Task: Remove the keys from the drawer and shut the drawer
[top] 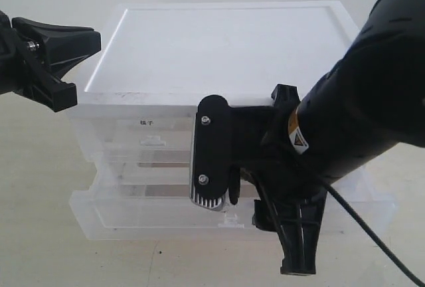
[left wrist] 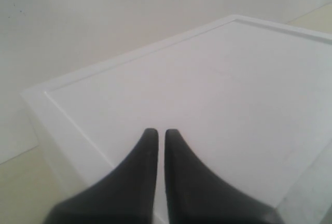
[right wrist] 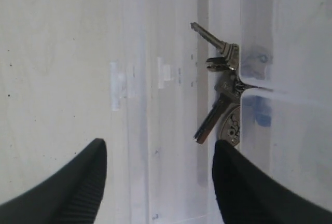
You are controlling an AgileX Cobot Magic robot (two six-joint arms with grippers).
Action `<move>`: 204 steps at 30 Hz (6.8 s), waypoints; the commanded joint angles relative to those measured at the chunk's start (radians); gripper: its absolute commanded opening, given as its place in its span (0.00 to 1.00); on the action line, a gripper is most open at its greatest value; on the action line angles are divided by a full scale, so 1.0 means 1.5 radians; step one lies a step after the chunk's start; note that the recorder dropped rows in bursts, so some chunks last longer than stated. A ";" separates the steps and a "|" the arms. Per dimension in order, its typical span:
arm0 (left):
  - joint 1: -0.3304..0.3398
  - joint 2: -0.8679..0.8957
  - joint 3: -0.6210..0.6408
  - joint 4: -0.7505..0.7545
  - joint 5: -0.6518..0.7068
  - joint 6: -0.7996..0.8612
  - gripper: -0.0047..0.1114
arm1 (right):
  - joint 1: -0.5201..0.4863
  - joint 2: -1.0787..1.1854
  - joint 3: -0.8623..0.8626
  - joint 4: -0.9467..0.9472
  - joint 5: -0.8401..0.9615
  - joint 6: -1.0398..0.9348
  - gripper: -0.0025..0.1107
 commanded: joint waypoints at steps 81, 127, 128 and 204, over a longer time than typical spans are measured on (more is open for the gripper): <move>-0.003 0.049 -0.003 -0.037 -0.024 0.042 0.08 | 0.040 -0.045 0.064 0.214 0.083 -0.048 0.17; -0.003 0.050 -0.003 -0.037 -0.024 0.042 0.08 | 0.041 -0.066 0.036 -0.051 0.000 0.498 0.55; -0.003 0.050 -0.003 -0.037 -0.024 0.042 0.08 | 0.041 -0.082 0.031 -0.052 0.007 0.504 0.55; -0.003 0.050 -0.003 -0.029 -0.024 0.023 0.08 | 0.042 0.041 0.155 -0.122 -0.215 0.713 0.17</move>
